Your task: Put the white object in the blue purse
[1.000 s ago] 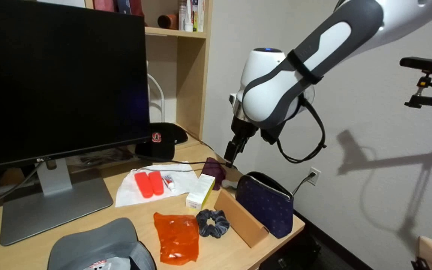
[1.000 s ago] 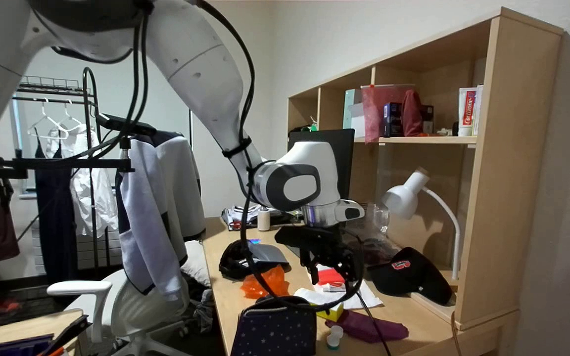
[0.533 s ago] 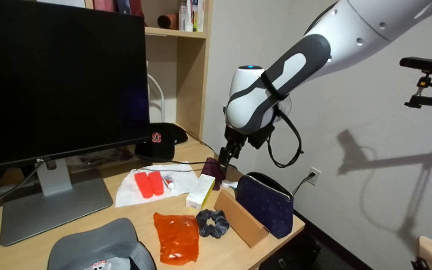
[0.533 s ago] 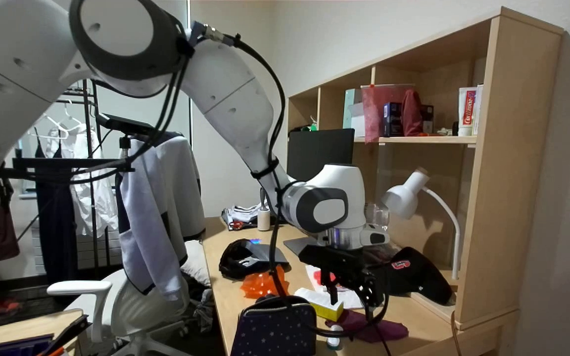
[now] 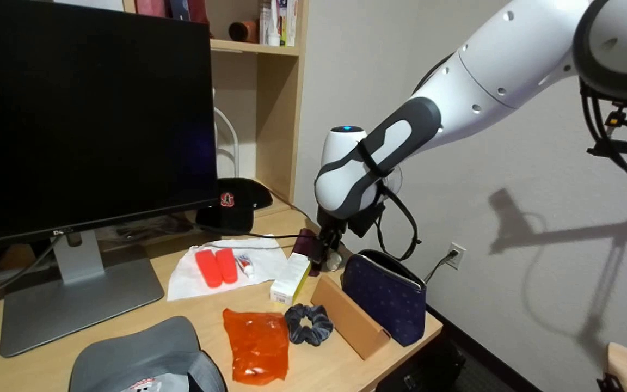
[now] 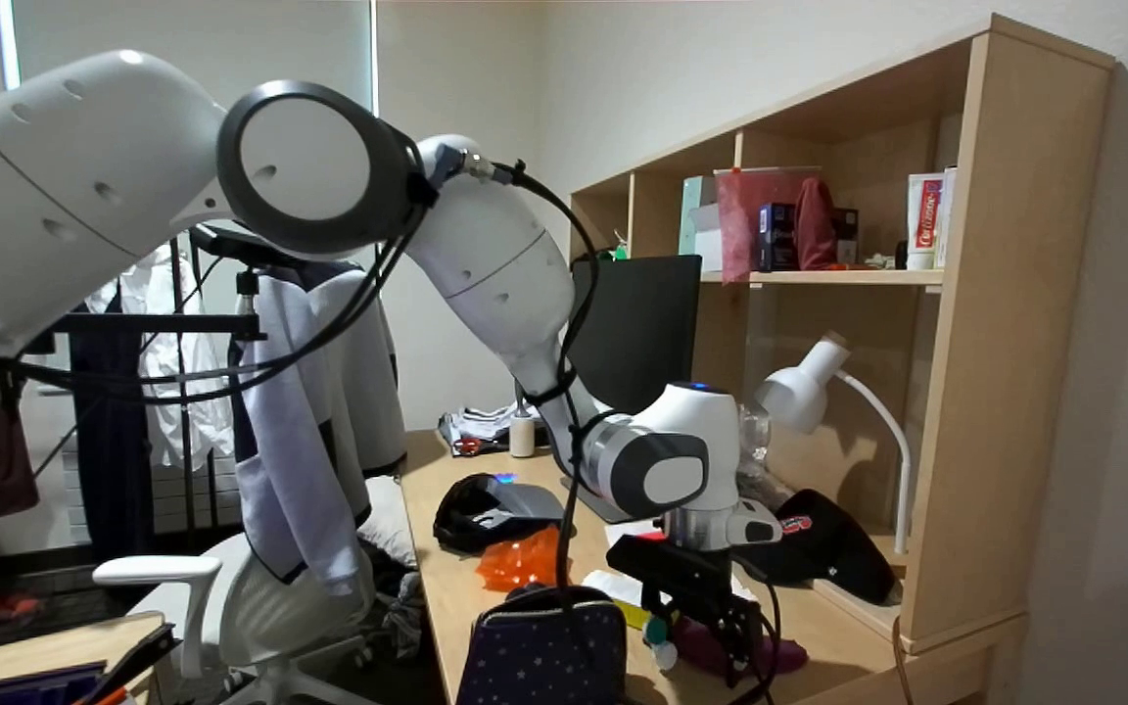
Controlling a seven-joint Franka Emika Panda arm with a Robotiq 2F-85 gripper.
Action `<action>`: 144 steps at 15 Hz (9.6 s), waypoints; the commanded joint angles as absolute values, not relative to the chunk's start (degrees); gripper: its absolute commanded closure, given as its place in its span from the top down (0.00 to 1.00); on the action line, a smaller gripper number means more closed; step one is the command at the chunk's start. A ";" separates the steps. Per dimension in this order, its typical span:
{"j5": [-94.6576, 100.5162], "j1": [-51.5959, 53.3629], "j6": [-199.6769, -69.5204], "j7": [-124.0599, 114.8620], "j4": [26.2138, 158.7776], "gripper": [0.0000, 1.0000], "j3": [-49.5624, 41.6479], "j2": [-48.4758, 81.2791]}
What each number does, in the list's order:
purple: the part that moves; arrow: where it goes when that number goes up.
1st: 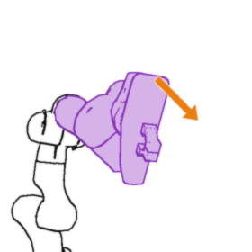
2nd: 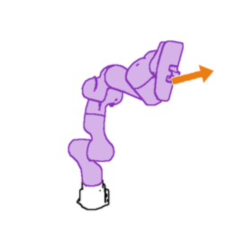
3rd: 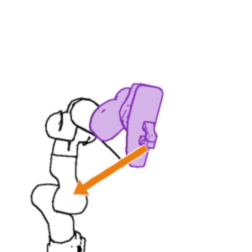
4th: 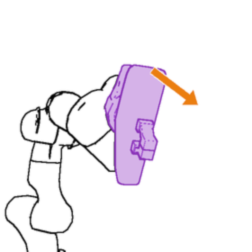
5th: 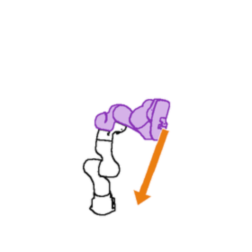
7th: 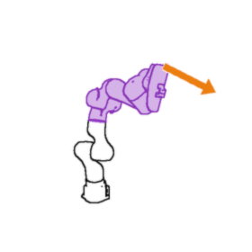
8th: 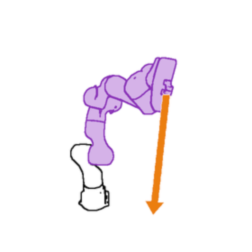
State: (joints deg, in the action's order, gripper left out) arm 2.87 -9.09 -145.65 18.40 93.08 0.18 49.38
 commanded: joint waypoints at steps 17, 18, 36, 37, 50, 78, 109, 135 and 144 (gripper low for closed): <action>2.19 -12.49 -141.56 20.51 88.73 0.78 2.78 51.37; 2.36 -12.10 -141.78 19.73 89.32 0.86 2.38 50.98; 2.77 -11.52 -147.39 18.01 103.67 0.46 0.51 42.82; 2.70 -11.53 -147.28 17.99 103.71 0.41 0.59 42.71; 2.88 -10.82 -150.64 19.25 103.37 0.00 3.56 40.79; 6.32 -6.71 -171.19 16.79 138.13 0.00 -0.41 5.66; -24.86 -4.63 -173.18 46.23 154.73 0.00 4.59 -3.97; -23.08 -3.45 -173.35 43.59 148.02 0.00 -1.25 11.90; -2.04 -1.69 -171.55 22.82 143.67 0.40 -6.31 16.77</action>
